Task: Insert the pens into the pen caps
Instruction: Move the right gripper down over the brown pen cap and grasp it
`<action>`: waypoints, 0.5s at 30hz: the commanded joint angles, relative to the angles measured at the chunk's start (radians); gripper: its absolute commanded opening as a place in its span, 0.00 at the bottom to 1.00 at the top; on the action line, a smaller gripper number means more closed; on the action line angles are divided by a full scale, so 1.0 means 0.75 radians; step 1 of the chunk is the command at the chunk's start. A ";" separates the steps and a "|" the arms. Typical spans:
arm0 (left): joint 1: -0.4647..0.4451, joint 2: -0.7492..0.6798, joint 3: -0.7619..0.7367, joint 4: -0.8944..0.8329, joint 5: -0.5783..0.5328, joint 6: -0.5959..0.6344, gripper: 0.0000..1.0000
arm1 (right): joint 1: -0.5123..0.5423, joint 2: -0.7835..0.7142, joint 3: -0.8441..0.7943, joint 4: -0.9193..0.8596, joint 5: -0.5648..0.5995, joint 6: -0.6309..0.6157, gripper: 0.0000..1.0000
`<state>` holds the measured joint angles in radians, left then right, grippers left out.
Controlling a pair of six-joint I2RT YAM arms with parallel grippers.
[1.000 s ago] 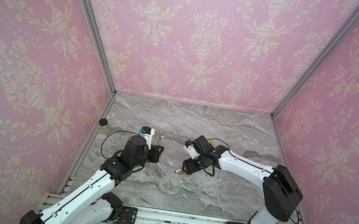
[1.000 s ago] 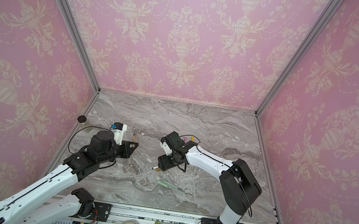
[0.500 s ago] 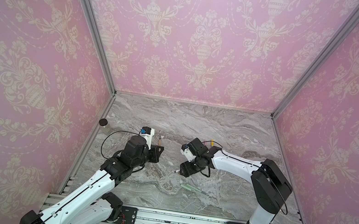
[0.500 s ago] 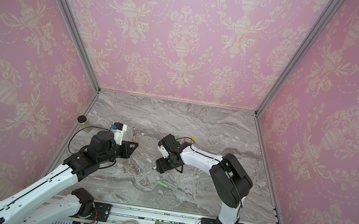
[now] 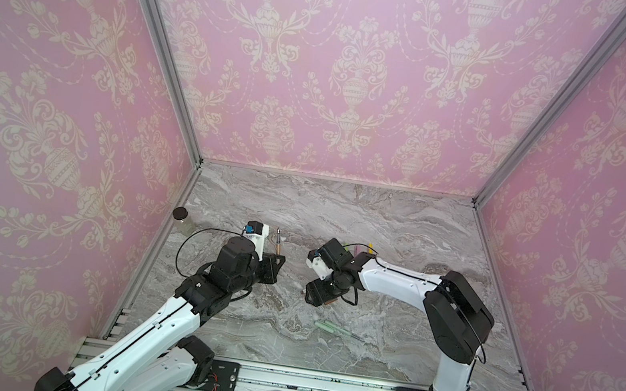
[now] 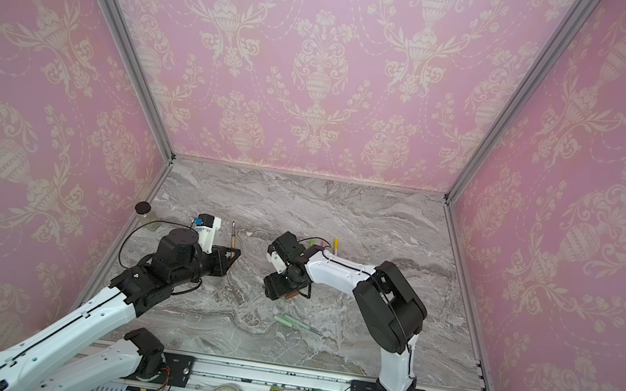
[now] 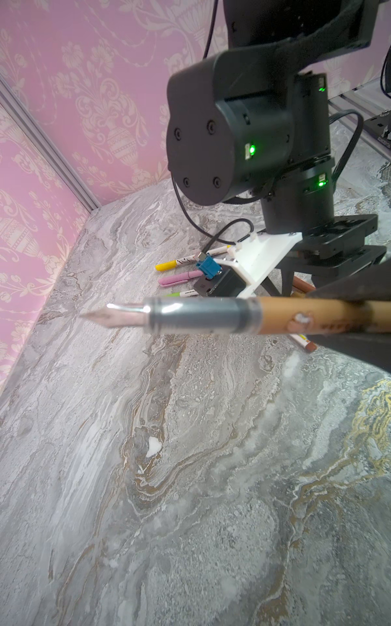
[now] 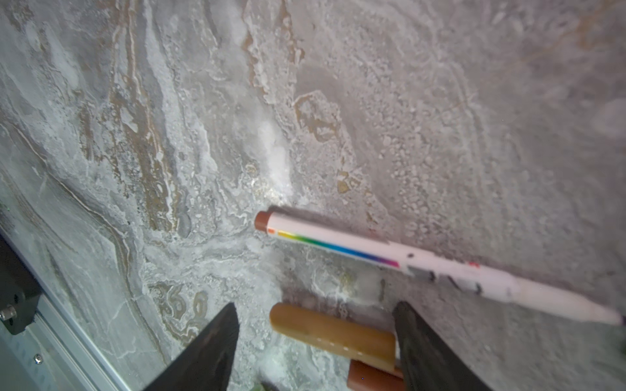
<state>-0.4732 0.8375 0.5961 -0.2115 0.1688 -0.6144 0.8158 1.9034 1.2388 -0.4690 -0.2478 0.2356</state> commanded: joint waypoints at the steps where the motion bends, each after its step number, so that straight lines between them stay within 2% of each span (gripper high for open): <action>1: 0.013 -0.013 0.001 -0.025 -0.037 0.027 0.00 | 0.029 0.039 0.045 -0.060 0.003 -0.030 0.73; 9: 0.014 -0.010 0.002 -0.021 -0.029 0.027 0.00 | 0.068 0.047 0.060 -0.162 0.078 -0.125 0.66; 15: 0.015 -0.038 -0.003 -0.036 -0.037 0.022 0.00 | 0.095 0.033 0.047 -0.174 0.091 -0.143 0.64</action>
<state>-0.4721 0.8349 0.5961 -0.2123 0.1688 -0.6144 0.8726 1.9221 1.2690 -0.5419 -0.2008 0.1532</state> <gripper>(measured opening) 0.129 0.645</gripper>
